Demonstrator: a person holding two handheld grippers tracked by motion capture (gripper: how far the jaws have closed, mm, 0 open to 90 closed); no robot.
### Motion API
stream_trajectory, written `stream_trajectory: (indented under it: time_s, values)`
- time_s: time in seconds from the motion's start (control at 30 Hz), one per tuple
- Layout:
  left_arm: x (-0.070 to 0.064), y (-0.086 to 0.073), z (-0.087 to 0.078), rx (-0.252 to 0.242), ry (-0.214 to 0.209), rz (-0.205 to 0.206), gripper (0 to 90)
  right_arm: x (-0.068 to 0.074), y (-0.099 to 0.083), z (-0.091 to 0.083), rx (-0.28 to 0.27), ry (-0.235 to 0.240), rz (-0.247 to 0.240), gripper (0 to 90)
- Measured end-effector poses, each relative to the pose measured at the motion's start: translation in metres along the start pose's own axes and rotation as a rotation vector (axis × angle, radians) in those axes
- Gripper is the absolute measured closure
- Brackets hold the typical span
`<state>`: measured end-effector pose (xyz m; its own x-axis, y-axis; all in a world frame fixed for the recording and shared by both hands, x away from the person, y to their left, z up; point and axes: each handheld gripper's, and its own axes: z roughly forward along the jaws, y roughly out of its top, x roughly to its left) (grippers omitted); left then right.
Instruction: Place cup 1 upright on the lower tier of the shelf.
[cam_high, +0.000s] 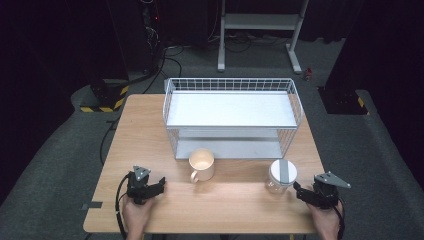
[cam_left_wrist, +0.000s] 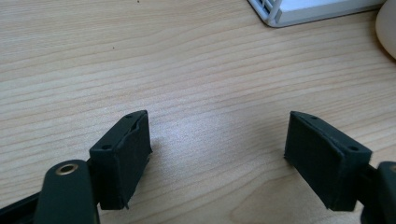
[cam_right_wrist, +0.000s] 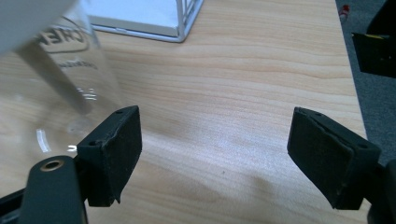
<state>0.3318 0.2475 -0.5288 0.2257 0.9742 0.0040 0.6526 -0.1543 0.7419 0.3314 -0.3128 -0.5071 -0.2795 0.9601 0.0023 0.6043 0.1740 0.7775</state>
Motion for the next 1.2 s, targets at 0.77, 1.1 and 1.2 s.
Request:
stream_trajectory:
  time_s: [0.77, 1.1, 1.2]
  values:
    - [0.0, 0.0, 0.0, 0.002, 0.002, -0.001, 22.4, 0.014, -0.017, -0.024, -0.017, 0.051, -0.021, 18.5]
    - [0.0, 0.0, 0.0, 0.001, 0.003, -0.001, 22.5, 0.026, -0.024, -0.029, -0.031, 0.098, -0.036, 15.5]
    - [0.0, 0.0, 0.0, 0.001, 0.003, -0.001, 22.5, 0.028, -0.023, -0.03, -0.038, 0.107, -0.044, 15.3]
